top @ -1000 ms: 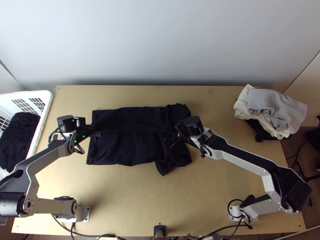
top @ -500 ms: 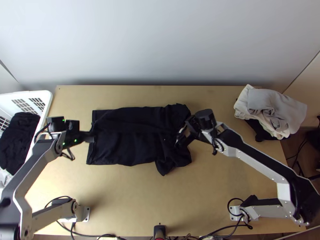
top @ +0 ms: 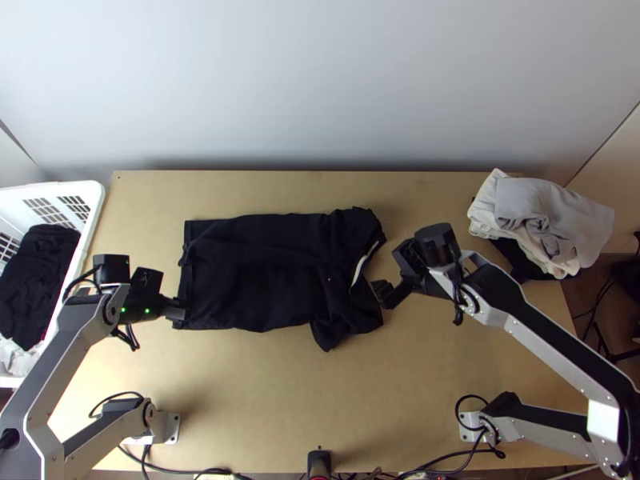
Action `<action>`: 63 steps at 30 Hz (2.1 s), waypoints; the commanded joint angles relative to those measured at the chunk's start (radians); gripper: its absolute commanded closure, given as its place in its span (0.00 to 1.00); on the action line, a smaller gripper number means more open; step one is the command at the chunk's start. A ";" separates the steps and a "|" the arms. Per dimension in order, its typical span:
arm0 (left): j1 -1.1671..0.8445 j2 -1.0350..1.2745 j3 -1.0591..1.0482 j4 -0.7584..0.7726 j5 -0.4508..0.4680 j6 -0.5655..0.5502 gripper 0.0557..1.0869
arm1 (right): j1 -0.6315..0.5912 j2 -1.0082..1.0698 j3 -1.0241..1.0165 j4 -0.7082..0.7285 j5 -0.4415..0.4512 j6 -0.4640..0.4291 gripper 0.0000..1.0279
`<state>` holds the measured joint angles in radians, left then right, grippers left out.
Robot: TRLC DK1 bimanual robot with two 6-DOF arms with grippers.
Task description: Fold the t-shirt
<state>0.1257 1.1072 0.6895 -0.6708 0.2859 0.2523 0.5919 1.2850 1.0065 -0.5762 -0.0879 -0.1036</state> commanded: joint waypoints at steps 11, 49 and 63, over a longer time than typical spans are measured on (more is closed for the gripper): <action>-0.015 0.075 -0.093 -0.009 -0.040 0.048 0.45 | 0.167 -0.038 -0.137 -0.109 -0.076 -0.031 0.04; 0.026 0.019 -0.064 0.079 -0.040 0.035 0.96 | 0.304 0.070 -0.347 0.251 0.145 -0.104 0.05; 0.028 0.003 -0.059 0.071 -0.039 0.031 0.96 | 0.275 0.114 -0.329 0.355 0.162 -0.122 0.84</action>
<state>0.1520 1.1213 0.6266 -0.5938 0.2462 0.2848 0.8726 1.3834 0.6605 -0.2508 0.0647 -0.2100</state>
